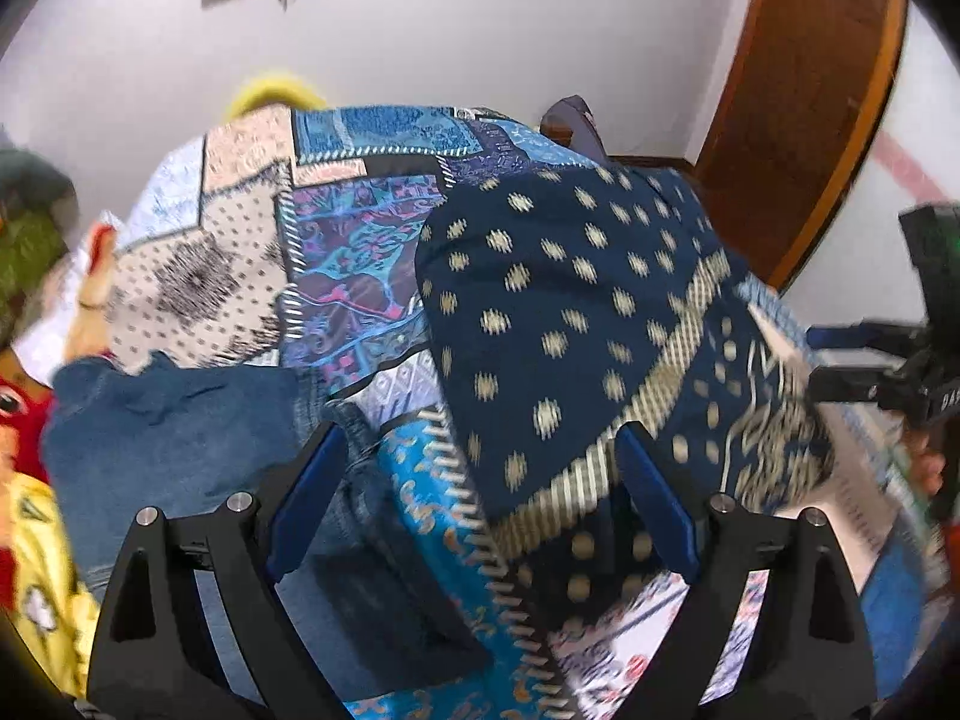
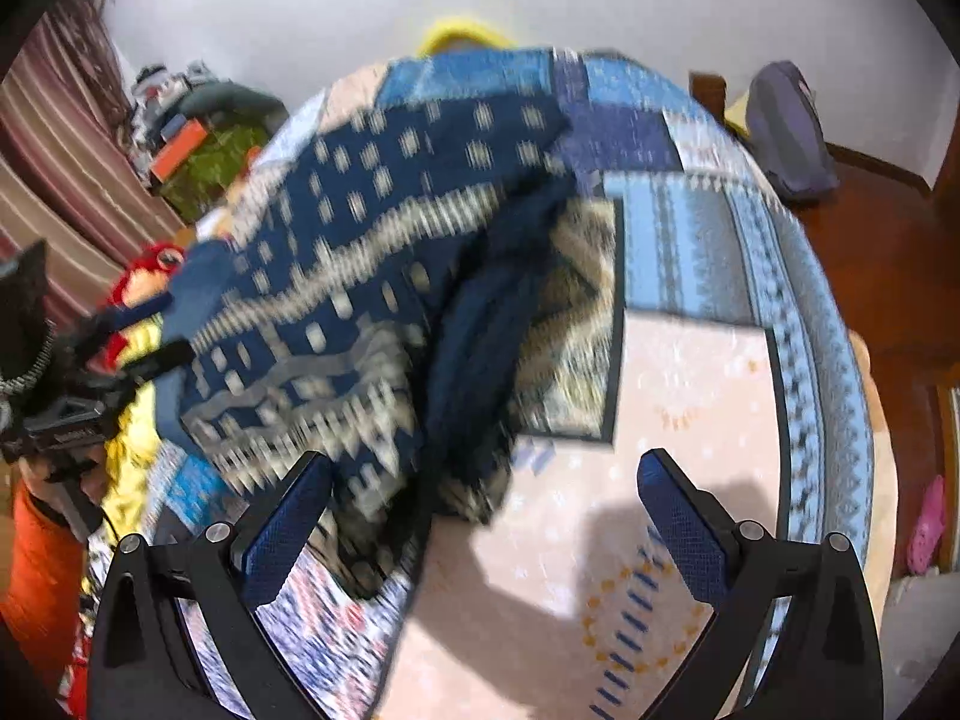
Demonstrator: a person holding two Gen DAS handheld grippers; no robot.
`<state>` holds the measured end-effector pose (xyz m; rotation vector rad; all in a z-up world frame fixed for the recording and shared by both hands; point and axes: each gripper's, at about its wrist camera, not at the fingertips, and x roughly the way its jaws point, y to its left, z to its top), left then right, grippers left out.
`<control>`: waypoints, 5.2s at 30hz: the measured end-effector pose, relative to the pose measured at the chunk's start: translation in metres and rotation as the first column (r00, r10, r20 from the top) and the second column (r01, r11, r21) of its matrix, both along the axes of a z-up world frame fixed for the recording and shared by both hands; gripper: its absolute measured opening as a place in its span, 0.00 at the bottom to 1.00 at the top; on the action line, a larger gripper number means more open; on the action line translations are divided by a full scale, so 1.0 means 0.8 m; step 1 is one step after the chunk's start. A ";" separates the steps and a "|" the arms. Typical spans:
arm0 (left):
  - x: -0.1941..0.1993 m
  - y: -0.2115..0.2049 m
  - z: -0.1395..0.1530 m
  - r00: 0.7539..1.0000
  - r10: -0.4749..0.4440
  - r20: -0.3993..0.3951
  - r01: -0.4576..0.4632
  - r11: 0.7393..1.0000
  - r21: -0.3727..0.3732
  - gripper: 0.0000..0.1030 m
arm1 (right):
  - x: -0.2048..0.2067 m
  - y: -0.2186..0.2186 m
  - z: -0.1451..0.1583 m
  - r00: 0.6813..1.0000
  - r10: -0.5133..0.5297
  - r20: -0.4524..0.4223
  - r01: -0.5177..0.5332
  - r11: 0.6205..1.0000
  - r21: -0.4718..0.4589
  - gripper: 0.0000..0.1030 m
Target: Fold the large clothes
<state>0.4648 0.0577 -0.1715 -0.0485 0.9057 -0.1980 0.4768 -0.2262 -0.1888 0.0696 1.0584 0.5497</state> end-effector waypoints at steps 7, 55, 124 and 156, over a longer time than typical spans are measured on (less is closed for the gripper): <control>0.072 0.021 -0.039 0.990 -0.016 -0.138 -0.019 0.969 -0.246 0.88 | 0.068 0.027 -0.029 0.994 -0.022 -0.111 0.032 0.996 0.087 0.98; -0.066 0.289 0.059 0.984 0.174 -0.050 -0.178 0.886 -0.429 0.48 | 0.006 0.342 0.093 0.964 0.255 -0.068 -0.226 0.931 0.287 0.30; -0.464 0.125 0.241 0.742 0.271 0.613 -0.309 0.950 -0.046 0.77 | -0.374 0.220 0.265 0.766 0.069 0.639 -0.205 0.968 0.142 0.80; -0.535 0.076 0.233 0.630 0.324 0.705 -0.399 0.915 -0.064 0.98 | -0.512 0.189 0.273 0.630 -0.055 0.774 -0.046 0.993 0.107 1.00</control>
